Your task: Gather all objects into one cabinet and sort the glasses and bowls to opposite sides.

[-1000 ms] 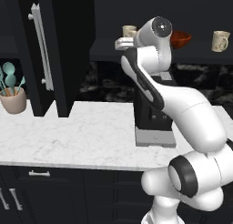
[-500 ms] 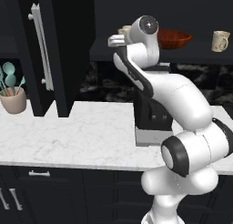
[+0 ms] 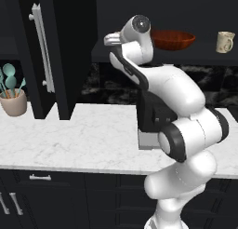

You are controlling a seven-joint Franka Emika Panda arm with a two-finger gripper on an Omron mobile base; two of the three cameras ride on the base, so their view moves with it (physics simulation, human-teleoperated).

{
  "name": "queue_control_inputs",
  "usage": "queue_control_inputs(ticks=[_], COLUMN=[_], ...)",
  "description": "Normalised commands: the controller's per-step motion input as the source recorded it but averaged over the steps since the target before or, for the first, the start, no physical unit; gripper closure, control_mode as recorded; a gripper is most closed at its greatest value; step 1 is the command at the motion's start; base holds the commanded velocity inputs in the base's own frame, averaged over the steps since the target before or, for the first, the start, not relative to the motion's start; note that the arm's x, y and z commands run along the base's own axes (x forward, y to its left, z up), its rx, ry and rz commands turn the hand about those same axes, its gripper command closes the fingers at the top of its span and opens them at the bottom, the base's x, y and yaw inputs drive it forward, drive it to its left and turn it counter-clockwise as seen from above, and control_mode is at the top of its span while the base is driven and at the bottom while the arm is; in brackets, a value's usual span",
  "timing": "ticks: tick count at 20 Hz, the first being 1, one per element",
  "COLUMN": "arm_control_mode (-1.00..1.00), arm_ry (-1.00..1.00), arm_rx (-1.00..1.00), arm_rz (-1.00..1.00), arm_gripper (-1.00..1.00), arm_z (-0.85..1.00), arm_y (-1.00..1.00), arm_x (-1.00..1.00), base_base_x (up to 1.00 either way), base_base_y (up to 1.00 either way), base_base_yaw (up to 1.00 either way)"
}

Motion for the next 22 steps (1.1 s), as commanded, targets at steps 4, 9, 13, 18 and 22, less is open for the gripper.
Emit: queue_control_inputs(ticks=[4,9,13,18,22], arm_control_mode=[-1.00,-1.00,-1.00,-1.00,-1.00], arm_ry=[0.00,0.00,0.00,0.00,0.00], arm_rx=[0.00,0.00,-0.03,-0.02,-0.01], arm_rz=[0.00,0.00,0.00,-0.11,-0.20], arm_gripper=[-1.00,-1.00,-1.00,-1.00,-1.00], arm_z=[0.00,0.00,0.00,0.02,0.03], arm_y=[0.03,-0.01,-0.11,-0.52,-0.76], arm_x=[0.08,-0.09,-0.41,-0.31,-0.08], base_base_x=[0.00,0.00,0.00,0.00,0.00], base_base_y=[0.00,0.00,0.00,0.00,0.00], base_base_yaw=[0.00,0.00,0.00,0.00,0.00])
